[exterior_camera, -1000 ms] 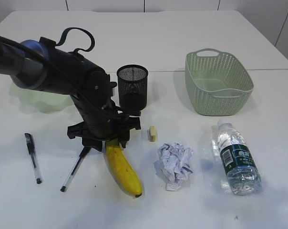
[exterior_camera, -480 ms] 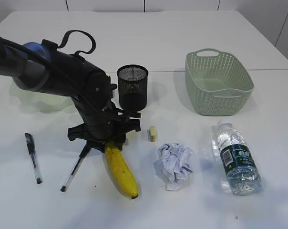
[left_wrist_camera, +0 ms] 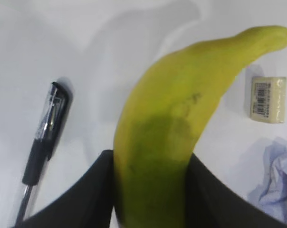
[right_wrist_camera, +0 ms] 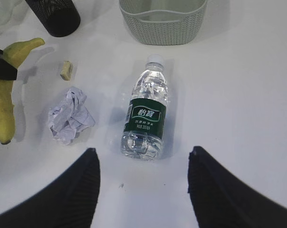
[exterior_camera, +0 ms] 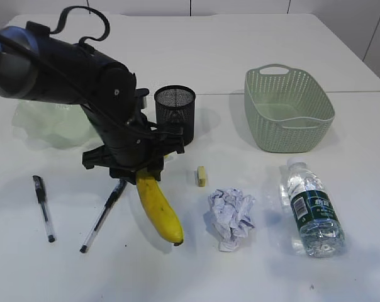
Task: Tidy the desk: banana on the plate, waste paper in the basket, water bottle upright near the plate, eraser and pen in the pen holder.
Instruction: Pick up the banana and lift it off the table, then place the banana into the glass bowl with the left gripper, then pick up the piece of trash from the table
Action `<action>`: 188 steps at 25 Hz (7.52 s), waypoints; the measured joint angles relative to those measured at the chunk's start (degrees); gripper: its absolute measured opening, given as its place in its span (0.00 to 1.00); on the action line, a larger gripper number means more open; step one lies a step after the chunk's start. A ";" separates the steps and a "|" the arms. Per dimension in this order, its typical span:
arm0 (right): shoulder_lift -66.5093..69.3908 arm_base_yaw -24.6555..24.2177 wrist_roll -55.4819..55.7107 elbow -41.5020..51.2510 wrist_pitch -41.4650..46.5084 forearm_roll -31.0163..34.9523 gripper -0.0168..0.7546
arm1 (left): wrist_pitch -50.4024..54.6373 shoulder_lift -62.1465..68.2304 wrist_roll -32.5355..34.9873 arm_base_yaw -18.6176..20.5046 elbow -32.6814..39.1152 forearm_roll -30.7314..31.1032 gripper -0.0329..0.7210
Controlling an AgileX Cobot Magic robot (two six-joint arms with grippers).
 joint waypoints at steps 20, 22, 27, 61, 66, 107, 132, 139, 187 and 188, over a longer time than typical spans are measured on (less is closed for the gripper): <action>0.00 0.00 -0.04 0.00 0.00 0.00 0.59 | 0.43 -10.35 -0.98 15.30 0.00 -2.35 0.41; 0.00 0.00 -0.04 0.00 0.00 0.00 0.59 | -1.00 -10.57 -1.02 18.75 -0.14 -6.16 0.41; 0.00 0.00 -0.04 0.00 0.00 0.00 0.59 | -4.79 -10.57 -1.15 24.38 -2.55 -9.94 0.41; 1.21 0.00 -0.04 0.00 0.66 0.13 0.59 | -5.86 12.32 -1.24 33.33 -25.53 -17.18 0.41; 1.21 0.00 -0.04 0.00 0.42 0.13 0.59 | -5.86 13.50 -1.24 33.33 -25.59 -18.06 0.41; 1.21 0.00 -0.04 0.00 -1.07 0.13 0.59 | -1.78 12.02 -0.27 33.61 -25.69 -14.12 0.55; 1.21 0.00 -0.04 0.00 0.49 3.27 0.59 | 33.46 -1.75 39.90 32.63 -25.82 -8.92 0.53; 1.21 0.00 -0.04 0.00 2.46 3.93 0.59 | 34.24 -8.07 41.40 28.66 -25.82 -6.82 0.53; 39.09 17.45 -1.48 -12.43 -0.62 7.24 0.59 | 16.37 -53.65 41.85 35.12 38.60 -11.95 0.52; 40.60 18.11 -1.48 -13.13 -1.15 7.24 0.59 | 16.37 -53.65 41.85 35.12 38.60 -11.95 0.52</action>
